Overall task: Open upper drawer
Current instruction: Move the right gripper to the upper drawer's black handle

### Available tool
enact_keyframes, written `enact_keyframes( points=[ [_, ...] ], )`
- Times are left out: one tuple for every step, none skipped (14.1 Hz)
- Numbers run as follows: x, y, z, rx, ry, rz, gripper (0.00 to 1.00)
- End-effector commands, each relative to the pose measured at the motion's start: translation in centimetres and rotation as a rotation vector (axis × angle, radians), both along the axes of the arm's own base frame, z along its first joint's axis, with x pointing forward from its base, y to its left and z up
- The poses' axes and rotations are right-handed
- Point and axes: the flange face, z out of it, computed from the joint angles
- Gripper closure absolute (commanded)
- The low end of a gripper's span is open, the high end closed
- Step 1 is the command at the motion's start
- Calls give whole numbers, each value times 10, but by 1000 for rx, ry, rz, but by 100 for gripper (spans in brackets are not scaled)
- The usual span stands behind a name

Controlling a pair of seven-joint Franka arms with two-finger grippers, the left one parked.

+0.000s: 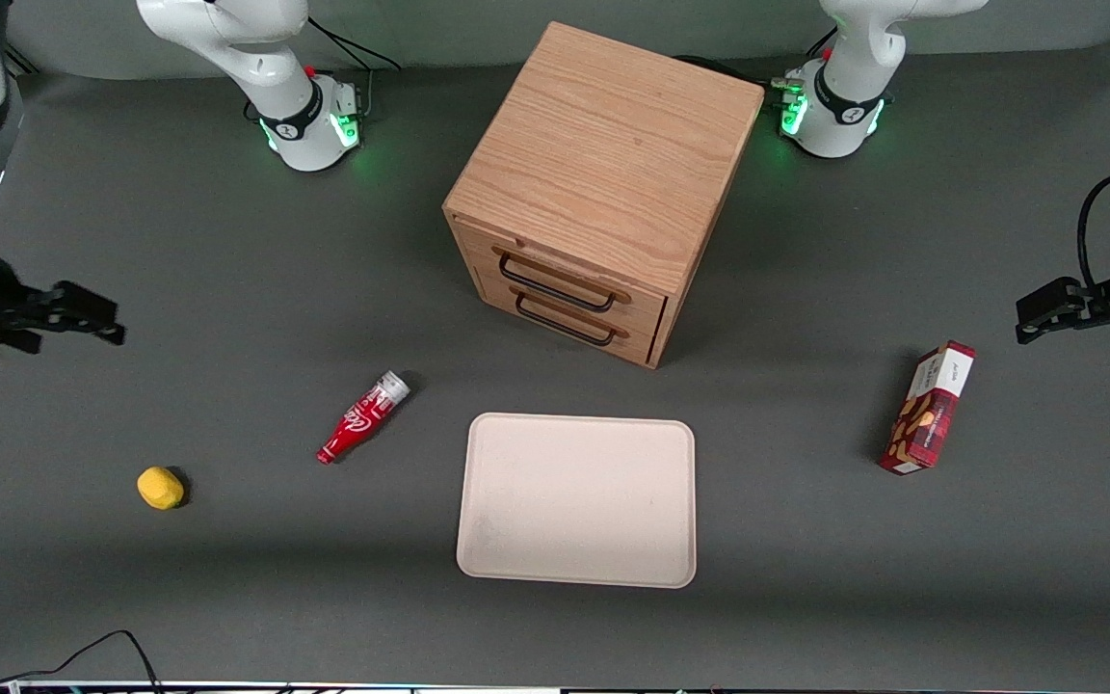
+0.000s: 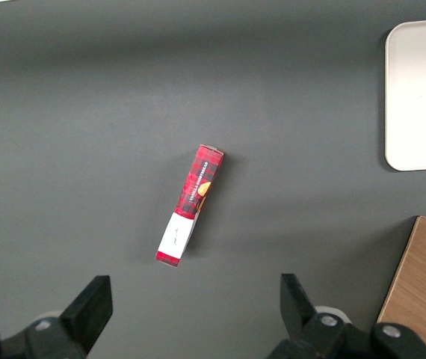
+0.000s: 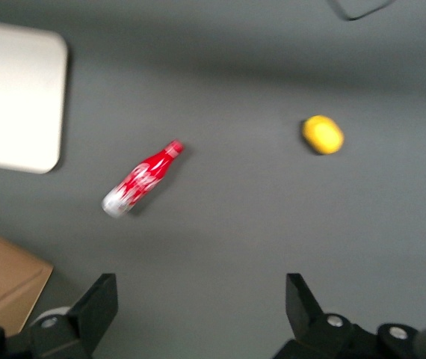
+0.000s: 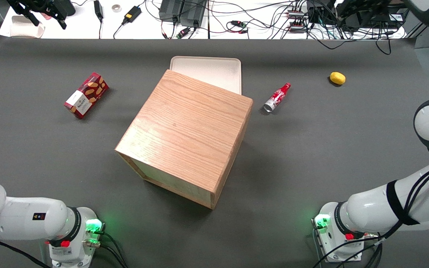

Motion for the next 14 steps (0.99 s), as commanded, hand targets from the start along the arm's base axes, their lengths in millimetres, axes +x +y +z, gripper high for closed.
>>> enact_keyframes(
  points=[
    [-8, 55, 1, 33, 31, 212, 0],
    [-15, 78, -4, 39, 50, 279, 0],
    [-21, 104, -4, 45, 52, 332, 0],
    [-27, 131, -5, 53, 52, 384, 0],
    [-33, 158, -9, 61, 55, 438, 0],
    [-38, 182, -14, 68, 55, 494, 0],
    [-41, 204, -18, 76, 44, 545, 0],
    [-45, 224, -24, 89, 38, 597, 0],
    [-47, 241, -29, 106, 32, 629, 0],
    [-52, 263, -35, 127, 24, 671, 0],
    [-52, 281, -45, 151, 13, 699, 0],
    [-51, 298, -55, 169, -1, 717, 0],
    [-50, 312, -65, 180, -14, 726, 0],
    [-48, 325, -76, 197, -22, 737, 0]
  ],
)
